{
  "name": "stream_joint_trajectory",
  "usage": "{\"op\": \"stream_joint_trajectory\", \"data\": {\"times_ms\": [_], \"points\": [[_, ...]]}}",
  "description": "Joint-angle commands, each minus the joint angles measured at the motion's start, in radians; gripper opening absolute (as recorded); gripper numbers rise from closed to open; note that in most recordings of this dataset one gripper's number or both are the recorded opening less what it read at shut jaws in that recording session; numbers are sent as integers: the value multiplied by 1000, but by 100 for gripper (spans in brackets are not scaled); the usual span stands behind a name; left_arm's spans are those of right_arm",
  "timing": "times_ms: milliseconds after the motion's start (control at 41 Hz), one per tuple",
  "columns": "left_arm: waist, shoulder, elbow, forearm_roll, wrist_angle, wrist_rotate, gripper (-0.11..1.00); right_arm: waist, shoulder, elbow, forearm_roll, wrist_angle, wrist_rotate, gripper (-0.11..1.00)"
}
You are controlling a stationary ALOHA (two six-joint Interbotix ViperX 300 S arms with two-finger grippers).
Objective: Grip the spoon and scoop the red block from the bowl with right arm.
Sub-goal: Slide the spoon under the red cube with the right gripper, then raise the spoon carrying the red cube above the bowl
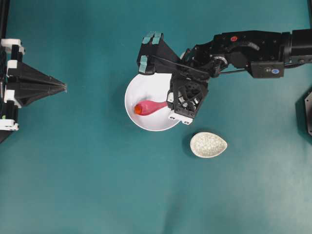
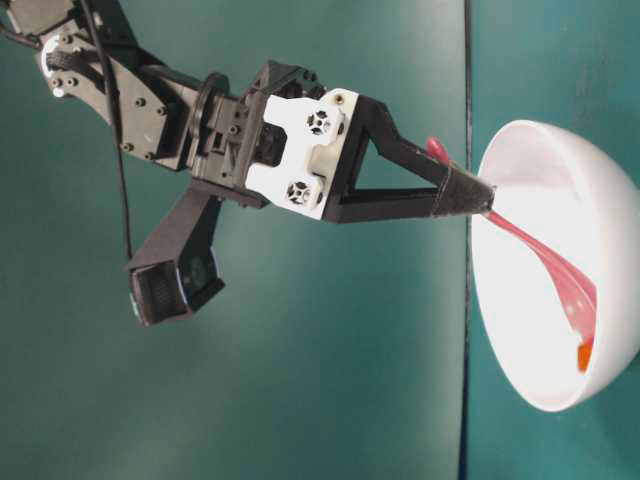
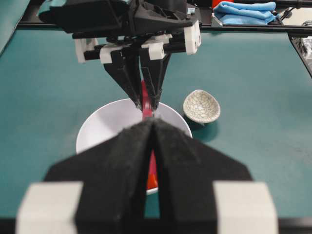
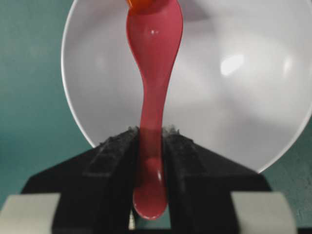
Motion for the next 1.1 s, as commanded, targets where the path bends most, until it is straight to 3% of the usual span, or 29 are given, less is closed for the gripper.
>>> {"op": "stream_joint_trajectory", "data": {"times_ms": [0, 268, 537, 903, 1073], "points": [[3, 6, -17, 2, -12, 0, 0, 5, -29, -17, 12, -8, 2, 23], [3, 6, -17, 2, -12, -2, 0, 5, -67, 35, 17, -52, 5, 23], [3, 6, -17, 2, -20, -2, 0, 17, -161, 187, 18, -233, 32, 23], [3, 6, -17, 2, -21, -2, 0, 74, -353, 479, 11, -607, 28, 23], [3, 6, -18, 2, -23, -5, 0, 91, -414, 474, 12, -598, 32, 23]]}}
